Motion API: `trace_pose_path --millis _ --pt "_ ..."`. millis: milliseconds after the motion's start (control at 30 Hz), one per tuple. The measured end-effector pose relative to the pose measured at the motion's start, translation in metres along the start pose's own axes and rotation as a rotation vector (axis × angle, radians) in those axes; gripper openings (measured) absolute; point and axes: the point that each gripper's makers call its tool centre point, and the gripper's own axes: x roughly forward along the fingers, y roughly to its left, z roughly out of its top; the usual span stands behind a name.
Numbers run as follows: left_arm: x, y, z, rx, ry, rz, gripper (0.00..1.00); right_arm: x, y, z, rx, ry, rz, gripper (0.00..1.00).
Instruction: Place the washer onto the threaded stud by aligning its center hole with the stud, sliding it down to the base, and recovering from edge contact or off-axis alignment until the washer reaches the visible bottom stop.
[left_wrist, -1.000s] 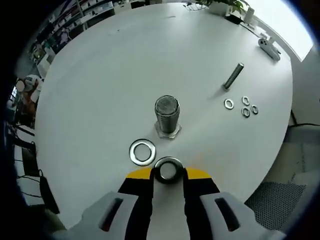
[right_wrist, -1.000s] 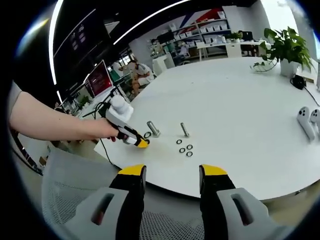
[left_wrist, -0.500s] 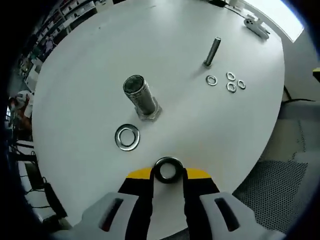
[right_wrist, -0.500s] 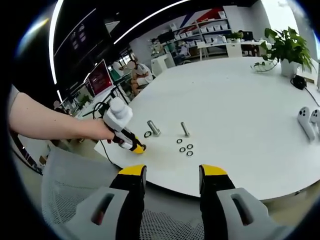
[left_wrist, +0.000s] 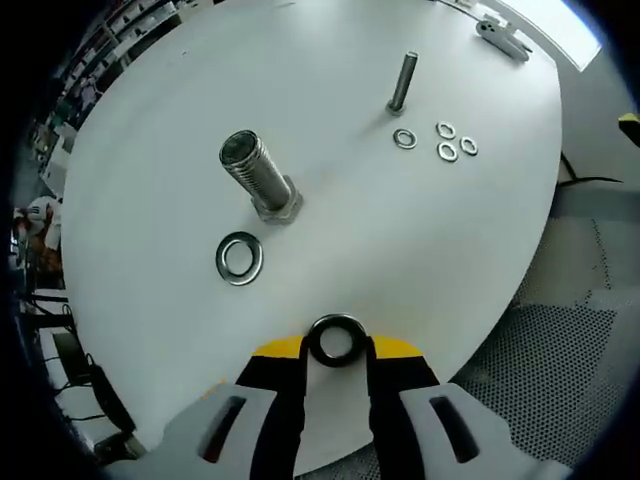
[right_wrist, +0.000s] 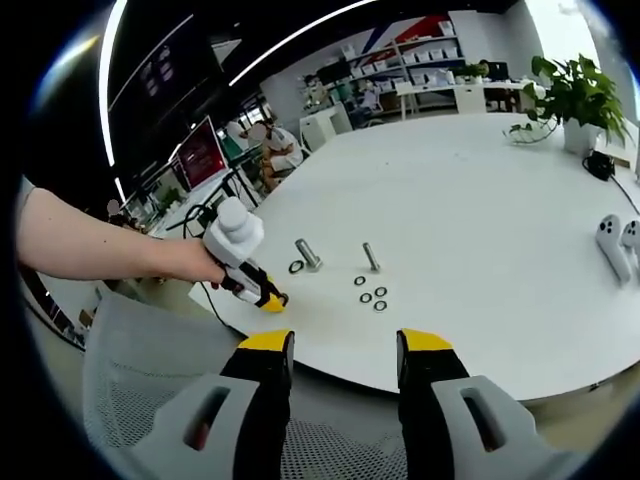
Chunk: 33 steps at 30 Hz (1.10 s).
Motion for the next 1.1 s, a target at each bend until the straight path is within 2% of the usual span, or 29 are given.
trace_pose_path --millis 300,467,600,800,867,967,1100 --pt "0.0007 -0.0003 0.0009 0.005 0.011 0.011 0.22 0.0000 0.0001 -0.0008 -0.001 0.005 0.001 0.43" --pt "-0.0011 -0.0013 0.0012 -0.020 0.008 -0.020 0.25 -0.0002 -0.0003 -0.0006 -0.002 0.003 -0.001 0.43" --pt "-0.0017 0.0015 0.0010 -0.038 -0.021 -0.018 0.24 -0.0002 -0.0003 -0.0010 -0.001 0.005 -0.002 0.43" --pt "-0.0012 0.0008 0.0002 0.024 -0.038 -0.023 0.26 -0.0003 -0.0007 0.0000 0.001 -0.001 -0.003 0.43" --pt "-0.0016 -0.0009 0.0003 0.023 -0.037 -0.027 0.28 -0.0003 -0.0009 0.0005 0.004 -0.004 -0.003 0.43" --pt "-0.0004 -0.0059 0.0011 0.074 -0.027 0.001 0.31 -0.0002 -0.0007 0.0008 0.006 -0.006 -0.002 0.43" --pt "-0.0005 -0.0045 0.0015 0.060 -0.023 -0.007 0.30 -0.0001 -0.0003 0.0008 0.005 -0.005 0.000 0.43"
